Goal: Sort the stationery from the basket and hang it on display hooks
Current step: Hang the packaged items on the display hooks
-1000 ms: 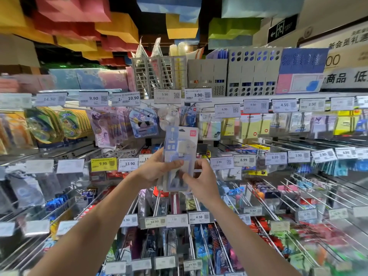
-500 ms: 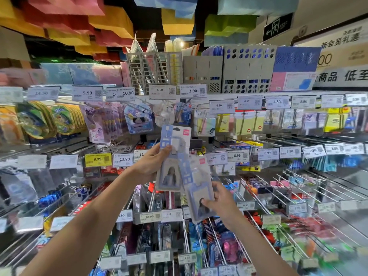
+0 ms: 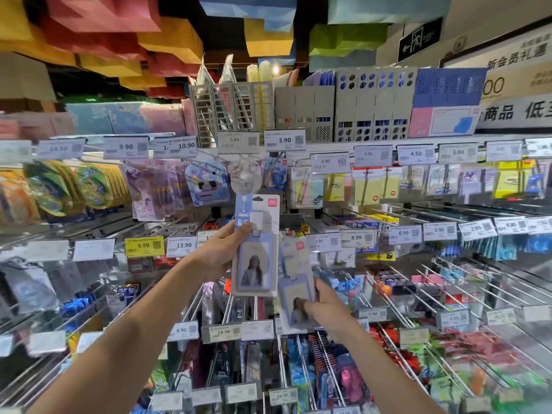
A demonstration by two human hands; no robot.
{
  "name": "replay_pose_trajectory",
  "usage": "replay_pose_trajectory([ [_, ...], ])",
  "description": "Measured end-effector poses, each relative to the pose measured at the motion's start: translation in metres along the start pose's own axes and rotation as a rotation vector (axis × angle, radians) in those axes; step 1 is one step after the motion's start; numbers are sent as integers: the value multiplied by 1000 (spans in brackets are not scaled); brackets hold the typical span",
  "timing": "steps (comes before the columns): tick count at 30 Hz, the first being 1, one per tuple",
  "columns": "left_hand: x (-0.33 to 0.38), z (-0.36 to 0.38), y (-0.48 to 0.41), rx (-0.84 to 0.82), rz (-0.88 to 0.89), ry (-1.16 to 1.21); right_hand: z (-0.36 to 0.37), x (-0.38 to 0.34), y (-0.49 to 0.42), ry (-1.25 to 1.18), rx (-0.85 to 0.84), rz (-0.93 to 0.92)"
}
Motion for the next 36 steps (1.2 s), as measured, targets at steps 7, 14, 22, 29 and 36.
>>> replay_pose_trajectory([
  [7,4,-1,3,6,-2,-14,23,-14,-15,-14,23,77],
  [14,4,-4,0,1,-6,-54,29,-15,-48,109,70,74],
  [22,9,-2,2,-7,20,-113,34,-18,-71,564,250,26],
  [29,2,4,5,10,31,-43,45,-77,-4,-83,-31,-230],
  [36,4,10,7,59,2,-25,45,-72,-2,16,-3,-436],
])
Point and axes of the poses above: each hand's wrist, its own y-axis away from the middle knuckle, its own z-axis out of the palm, x = y × z, the point moved 1 cm from there along -y, towards the middle knuckle, and after that the axes turned 10 degrees about x, right-handed, at the moved point
